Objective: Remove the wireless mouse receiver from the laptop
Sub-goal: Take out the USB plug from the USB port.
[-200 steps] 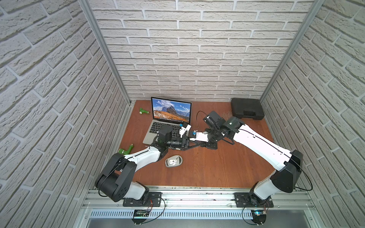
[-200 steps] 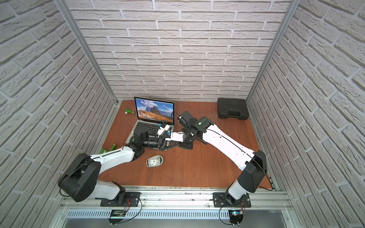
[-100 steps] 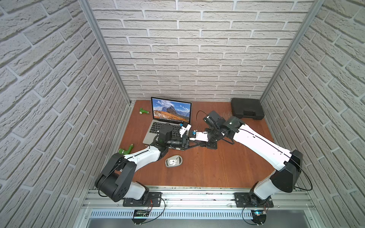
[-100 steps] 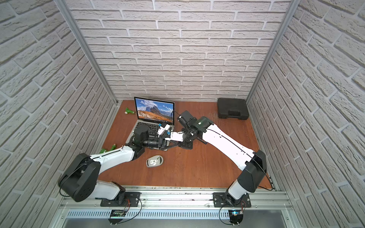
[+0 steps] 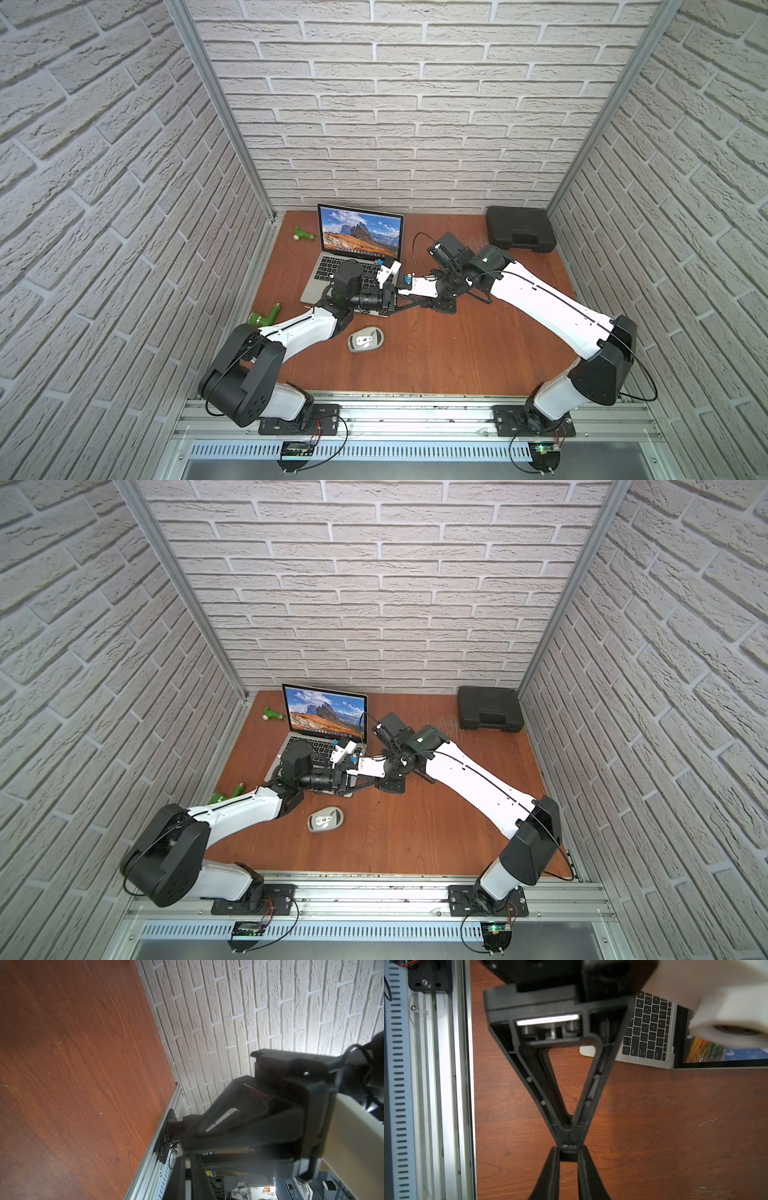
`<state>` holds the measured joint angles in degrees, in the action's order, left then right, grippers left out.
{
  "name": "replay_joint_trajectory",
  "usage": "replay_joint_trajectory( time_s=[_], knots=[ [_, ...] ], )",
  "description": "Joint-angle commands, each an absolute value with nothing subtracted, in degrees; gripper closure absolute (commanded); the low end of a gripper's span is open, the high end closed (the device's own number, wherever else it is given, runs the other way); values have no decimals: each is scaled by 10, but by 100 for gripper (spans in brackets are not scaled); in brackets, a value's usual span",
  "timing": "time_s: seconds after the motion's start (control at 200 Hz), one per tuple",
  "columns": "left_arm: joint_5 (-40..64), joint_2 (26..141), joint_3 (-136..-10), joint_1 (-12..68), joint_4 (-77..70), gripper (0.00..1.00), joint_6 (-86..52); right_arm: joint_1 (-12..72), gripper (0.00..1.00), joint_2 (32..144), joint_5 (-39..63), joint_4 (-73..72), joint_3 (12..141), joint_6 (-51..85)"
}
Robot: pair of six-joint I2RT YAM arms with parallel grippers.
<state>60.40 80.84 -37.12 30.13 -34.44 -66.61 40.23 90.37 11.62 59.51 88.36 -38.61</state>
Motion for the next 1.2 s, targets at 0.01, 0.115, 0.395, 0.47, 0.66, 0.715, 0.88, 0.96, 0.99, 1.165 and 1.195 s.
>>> replay_joint_trajectory(
  time_s=[0.01, 0.115, 0.395, 0.47, 0.66, 0.715, 0.88, 0.96, 0.99, 1.165, 1.195],
  knots=[
    [609, 790, -378, 295, -382, 100, -655, 395, 66, 857, 109, 574, 869, -367],
    [609, 791, -383, 289, -386, 100, -654, 373, 53, 818, 135, 559, 860, -344],
    [598, 811, -417, 283, -442, 100, -645, 164, 30, 708, 299, 316, 749, -6],
    [589, 829, -440, 281, -449, 100, -640, 103, 30, 725, 433, 193, 693, 166],
    [576, 931, -496, 285, -617, 100, -755, 102, 34, 746, 532, -132, 556, 438],
    [582, 960, -512, 289, -650, 100, -782, 104, 34, 750, 540, -169, 546, 464],
    [589, 991, -532, 299, -667, 100, -793, 114, 38, 782, 577, -233, 540, 528],
    [589, 988, -533, 298, -664, 100, -788, 113, 44, 779, 574, -212, 539, 514],
    [587, 986, -533, 298, -657, 100, -784, 113, 46, 782, 577, -211, 539, 513],
    [590, 977, -534, 298, -639, 100, -769, 118, 44, 797, 587, -203, 542, 510],
    [591, 974, -534, 298, -638, 100, -768, 118, 43, 799, 588, -203, 541, 509]
  ],
)
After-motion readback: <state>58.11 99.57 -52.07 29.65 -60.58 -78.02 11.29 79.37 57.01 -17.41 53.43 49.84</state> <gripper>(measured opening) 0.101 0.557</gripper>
